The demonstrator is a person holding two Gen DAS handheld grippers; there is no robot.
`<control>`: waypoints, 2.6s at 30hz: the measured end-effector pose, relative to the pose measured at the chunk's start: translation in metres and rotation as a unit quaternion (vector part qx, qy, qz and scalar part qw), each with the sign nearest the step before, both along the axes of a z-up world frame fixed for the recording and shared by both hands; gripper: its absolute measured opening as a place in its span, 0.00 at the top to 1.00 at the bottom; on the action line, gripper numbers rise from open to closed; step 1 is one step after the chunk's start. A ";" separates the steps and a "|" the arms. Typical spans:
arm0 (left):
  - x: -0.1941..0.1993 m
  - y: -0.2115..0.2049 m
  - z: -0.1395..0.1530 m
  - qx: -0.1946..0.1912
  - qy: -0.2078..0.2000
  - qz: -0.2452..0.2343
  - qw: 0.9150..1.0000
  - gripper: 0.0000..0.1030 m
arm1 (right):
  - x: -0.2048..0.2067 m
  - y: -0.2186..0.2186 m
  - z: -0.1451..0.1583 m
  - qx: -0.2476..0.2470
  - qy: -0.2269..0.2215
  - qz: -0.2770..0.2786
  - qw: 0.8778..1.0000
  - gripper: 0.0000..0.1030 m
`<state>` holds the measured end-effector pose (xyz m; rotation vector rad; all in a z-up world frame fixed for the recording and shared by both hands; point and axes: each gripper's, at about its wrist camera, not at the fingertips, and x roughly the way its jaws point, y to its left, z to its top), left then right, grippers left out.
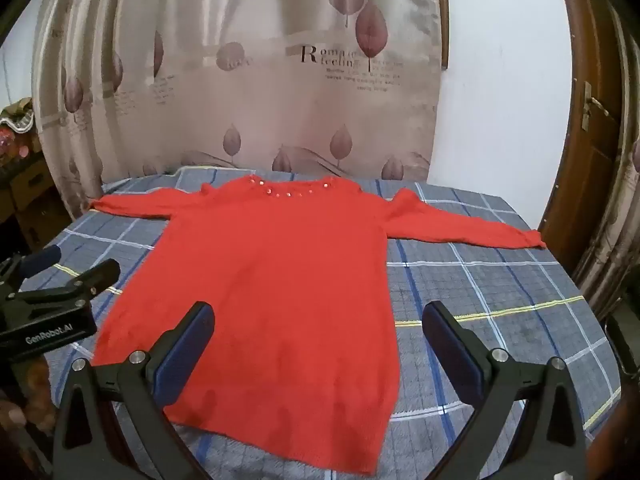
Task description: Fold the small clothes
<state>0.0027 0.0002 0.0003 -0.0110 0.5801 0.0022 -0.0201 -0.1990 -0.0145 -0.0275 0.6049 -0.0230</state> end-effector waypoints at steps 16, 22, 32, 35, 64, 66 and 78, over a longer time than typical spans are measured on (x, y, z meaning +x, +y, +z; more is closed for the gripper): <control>0.047 -0.011 -0.006 0.002 0.030 0.001 1.000 0.00 | 0.058 -0.014 -0.019 0.001 0.041 -0.006 0.999 0.00; 0.068 -0.013 -0.014 -0.003 0.000 -0.001 1.000 0.00 | 0.085 -0.024 -0.028 0.001 0.056 -0.006 0.998 0.00; 0.099 -0.019 -0.031 -0.028 0.013 -0.012 0.999 0.00 | 0.120 -0.039 -0.040 -0.002 0.068 -0.013 0.998 0.00; 0.103 -0.021 -0.035 -0.041 0.017 -0.013 0.999 0.00 | 0.129 -0.043 -0.043 -0.002 0.072 -0.015 0.997 0.00; 0.134 -0.012 -0.082 -0.121 0.100 -0.035 0.987 0.00 | 0.202 -0.454 -0.125 0.474 0.061 -0.206 0.854 0.44; 0.133 -0.013 -0.087 -0.106 0.114 -0.036 0.987 0.00 | 0.207 -0.478 -0.126 0.490 0.055 -0.220 0.841 0.44; 0.140 -0.015 -0.091 -0.108 0.130 -0.041 0.985 0.00 | 0.244 -0.516 -0.131 0.495 0.042 -0.232 0.836 0.46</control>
